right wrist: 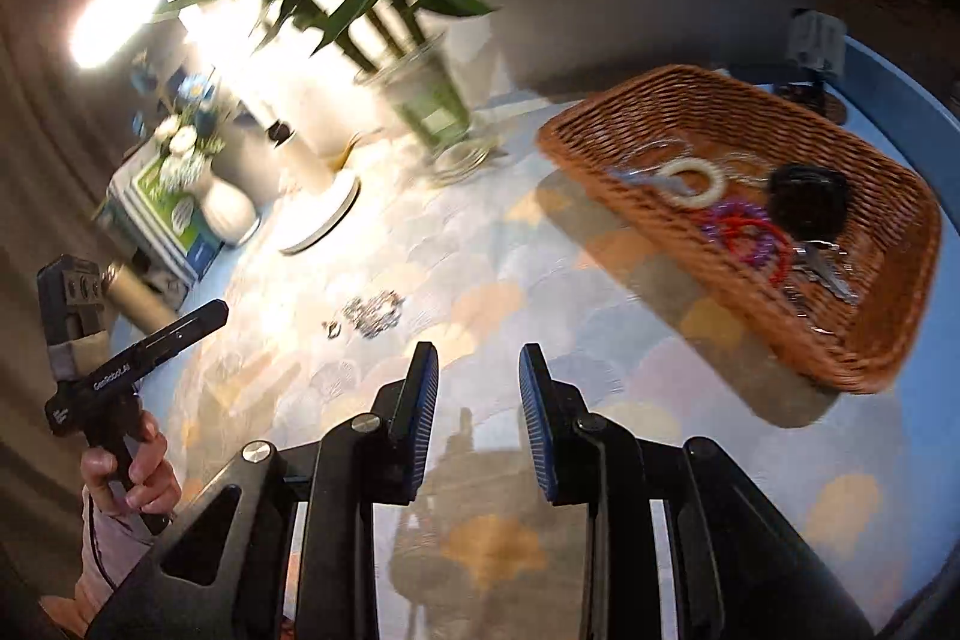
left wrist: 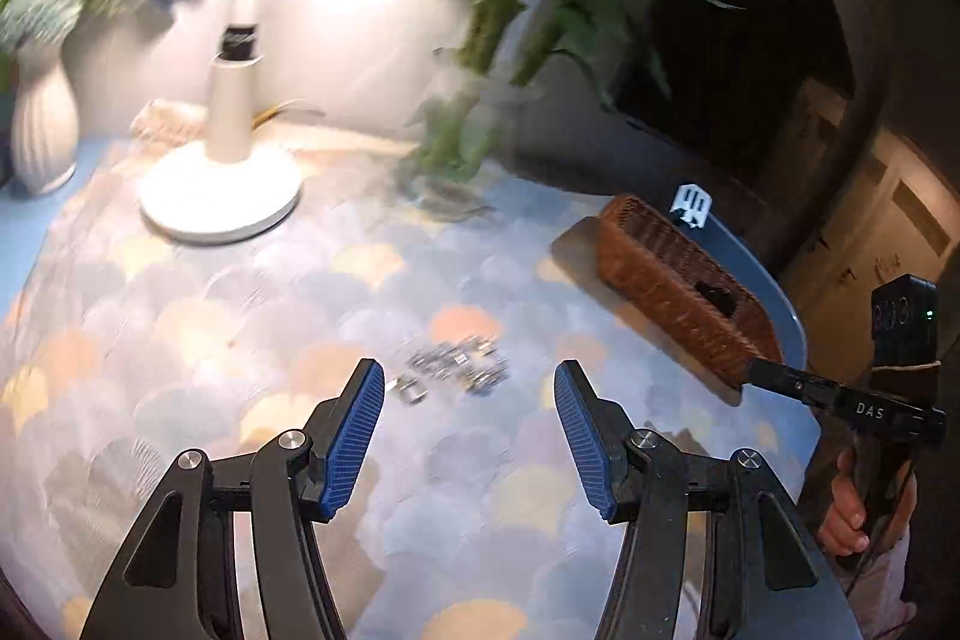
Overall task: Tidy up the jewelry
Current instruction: 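Move both tools toward silver chain bracelet and small silver ring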
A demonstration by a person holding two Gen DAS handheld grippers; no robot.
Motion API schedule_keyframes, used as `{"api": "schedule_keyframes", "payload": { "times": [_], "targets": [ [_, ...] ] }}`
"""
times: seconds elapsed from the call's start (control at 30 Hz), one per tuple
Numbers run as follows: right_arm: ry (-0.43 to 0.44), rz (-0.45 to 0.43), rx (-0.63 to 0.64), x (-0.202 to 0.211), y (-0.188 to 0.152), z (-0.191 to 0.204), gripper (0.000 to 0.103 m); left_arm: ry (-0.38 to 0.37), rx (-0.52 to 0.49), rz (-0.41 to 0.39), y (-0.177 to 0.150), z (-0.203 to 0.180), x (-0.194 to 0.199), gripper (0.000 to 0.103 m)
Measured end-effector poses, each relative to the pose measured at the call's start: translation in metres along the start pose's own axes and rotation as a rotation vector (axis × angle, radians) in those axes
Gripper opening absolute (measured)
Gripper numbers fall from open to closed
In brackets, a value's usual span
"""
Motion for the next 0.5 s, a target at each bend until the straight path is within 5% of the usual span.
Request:
{"api": "schedule_keyframes", "payload": {
  "times": [0.5],
  "targets": [
    [0.049,0.207,0.167,-0.111,0.006,0.057,0.031,0.113,-0.154,0.160,-0.020,-0.006,-0.077,0.060]
  ]
}}
Point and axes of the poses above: each gripper's, at about its wrist camera, not at the fingertips, and x roughly against the way its jaws point, z to its left, y to its top, the point moved 5 cm from there along -x, roughly the way its jaws point, and after that the axes turned 13 degrees about y, right-handed, at the moved point
